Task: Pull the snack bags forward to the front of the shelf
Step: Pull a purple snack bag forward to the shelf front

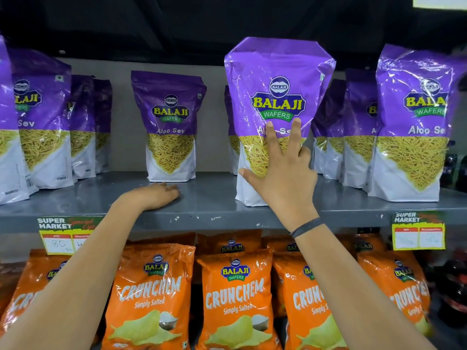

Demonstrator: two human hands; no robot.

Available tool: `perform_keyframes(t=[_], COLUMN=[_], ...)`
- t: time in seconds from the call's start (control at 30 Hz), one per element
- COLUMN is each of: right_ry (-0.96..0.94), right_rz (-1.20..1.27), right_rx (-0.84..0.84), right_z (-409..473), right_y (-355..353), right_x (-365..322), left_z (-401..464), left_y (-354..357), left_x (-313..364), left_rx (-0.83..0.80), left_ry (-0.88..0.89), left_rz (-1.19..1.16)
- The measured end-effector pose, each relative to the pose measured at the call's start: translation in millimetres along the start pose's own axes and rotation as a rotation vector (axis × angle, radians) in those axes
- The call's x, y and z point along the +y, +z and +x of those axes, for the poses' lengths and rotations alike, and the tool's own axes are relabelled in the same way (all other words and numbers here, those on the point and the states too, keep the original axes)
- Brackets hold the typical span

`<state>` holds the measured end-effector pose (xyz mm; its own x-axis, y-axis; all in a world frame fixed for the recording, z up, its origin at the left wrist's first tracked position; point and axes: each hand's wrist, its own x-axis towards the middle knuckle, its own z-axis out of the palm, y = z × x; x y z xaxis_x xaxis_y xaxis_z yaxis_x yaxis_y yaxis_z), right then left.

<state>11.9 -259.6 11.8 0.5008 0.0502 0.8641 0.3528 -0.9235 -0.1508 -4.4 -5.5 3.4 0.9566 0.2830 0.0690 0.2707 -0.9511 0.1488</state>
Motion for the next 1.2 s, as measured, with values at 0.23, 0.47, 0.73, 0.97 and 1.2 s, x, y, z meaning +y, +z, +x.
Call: perform_keyframes(t=[0.23,0.47,0.73,0.97,1.2], right_ry=[0.055,0.068,0.087,0.072,0.045], right_rz=[0.207,0.266,0.257,0.236,0.249], right_rx=[0.107,0.188,0.232,0.237,0.243], right_z=[-26,-31,-30,-31,-33], right_y=[22,33,32,34,34], right_x=[5,6,5,5,8], left_z=[5,3,0,-1,1], left_y=[2,1,0,0,1], left_x=[-2,-2,0,2,-1], left_rx=[0.008,0.009,0.020,0.027,0.048], left_ry=[0.013,0.018,0.020,0.024,0.039], left_rz=[-0.001,-0.021,-0.043,-0.040,-0.055])
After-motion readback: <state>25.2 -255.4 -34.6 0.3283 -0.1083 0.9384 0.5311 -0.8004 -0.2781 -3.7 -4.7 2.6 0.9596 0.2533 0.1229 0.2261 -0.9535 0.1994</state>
